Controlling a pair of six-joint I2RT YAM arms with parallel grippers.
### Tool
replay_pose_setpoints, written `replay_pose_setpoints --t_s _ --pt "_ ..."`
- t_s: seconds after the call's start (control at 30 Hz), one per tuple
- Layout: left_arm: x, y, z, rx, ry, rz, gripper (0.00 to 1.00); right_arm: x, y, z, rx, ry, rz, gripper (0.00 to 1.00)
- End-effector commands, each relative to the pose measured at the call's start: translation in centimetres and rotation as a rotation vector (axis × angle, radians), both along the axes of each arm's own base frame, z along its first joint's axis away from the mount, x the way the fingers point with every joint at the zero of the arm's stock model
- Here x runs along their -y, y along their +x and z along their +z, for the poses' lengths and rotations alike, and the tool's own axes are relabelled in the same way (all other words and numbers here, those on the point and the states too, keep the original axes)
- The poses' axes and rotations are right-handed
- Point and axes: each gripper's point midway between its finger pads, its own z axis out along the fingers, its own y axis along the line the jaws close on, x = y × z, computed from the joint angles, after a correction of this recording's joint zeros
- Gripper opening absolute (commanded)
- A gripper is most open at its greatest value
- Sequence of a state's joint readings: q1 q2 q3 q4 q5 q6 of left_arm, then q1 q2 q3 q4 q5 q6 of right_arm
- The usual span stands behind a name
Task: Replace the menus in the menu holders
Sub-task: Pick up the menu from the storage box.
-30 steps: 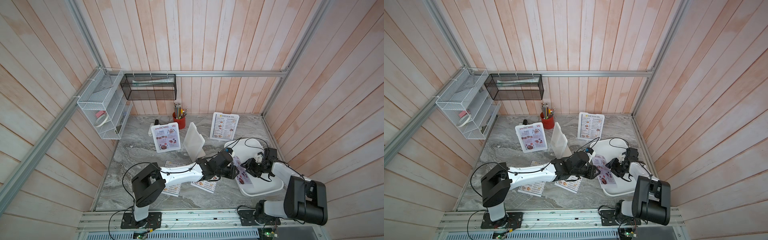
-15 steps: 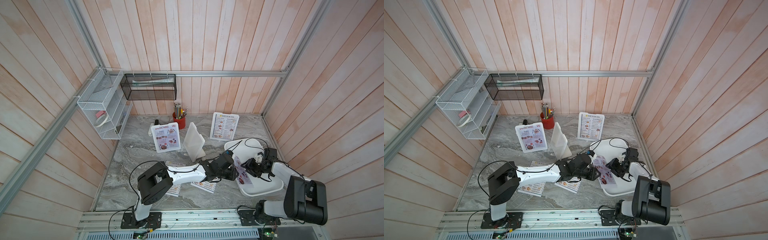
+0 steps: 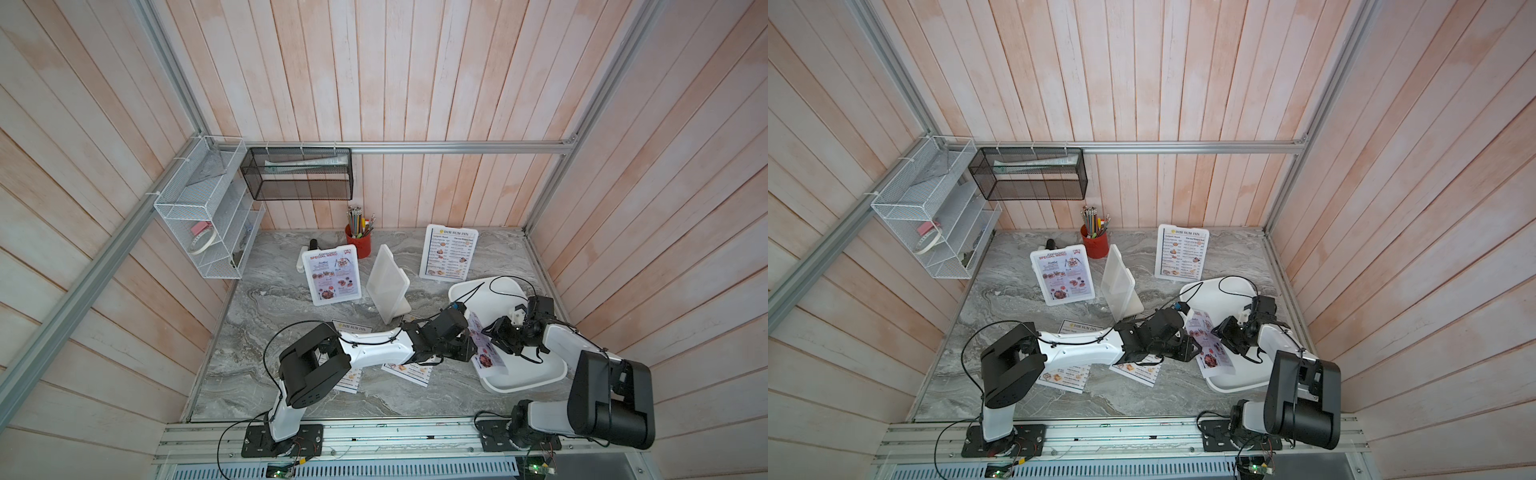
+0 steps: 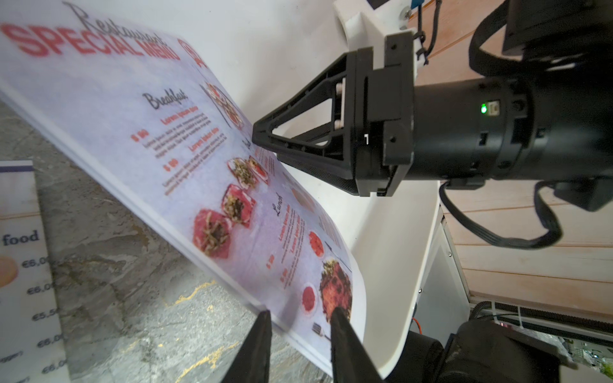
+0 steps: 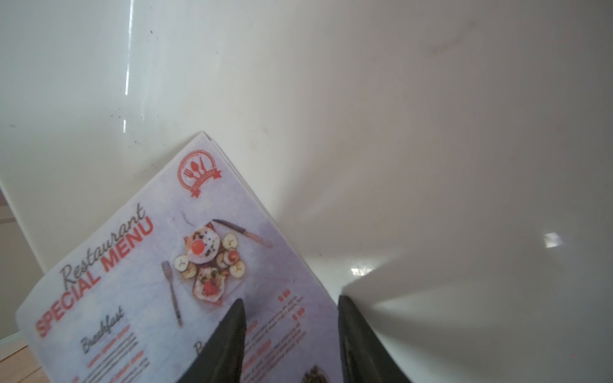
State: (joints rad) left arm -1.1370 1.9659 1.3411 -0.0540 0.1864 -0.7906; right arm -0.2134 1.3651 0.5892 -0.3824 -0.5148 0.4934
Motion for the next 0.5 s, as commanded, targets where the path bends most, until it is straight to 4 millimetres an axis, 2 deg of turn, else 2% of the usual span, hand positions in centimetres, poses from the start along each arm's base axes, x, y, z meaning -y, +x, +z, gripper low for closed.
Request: replay_pose_setpoints --t_s 0.0,0.47 --pt "0.58 0.64 0.73 0.011 -0.027 0.01 0.33 0.22 -0.39 -0.69 -0.024 -0.011 0.002 0.47" --pt "0.52 0.51 0.45 0.002 -0.033 0.016 0.33 0.3 -0.39 -0.94 -0.03 -0.018 0.008 0.46"
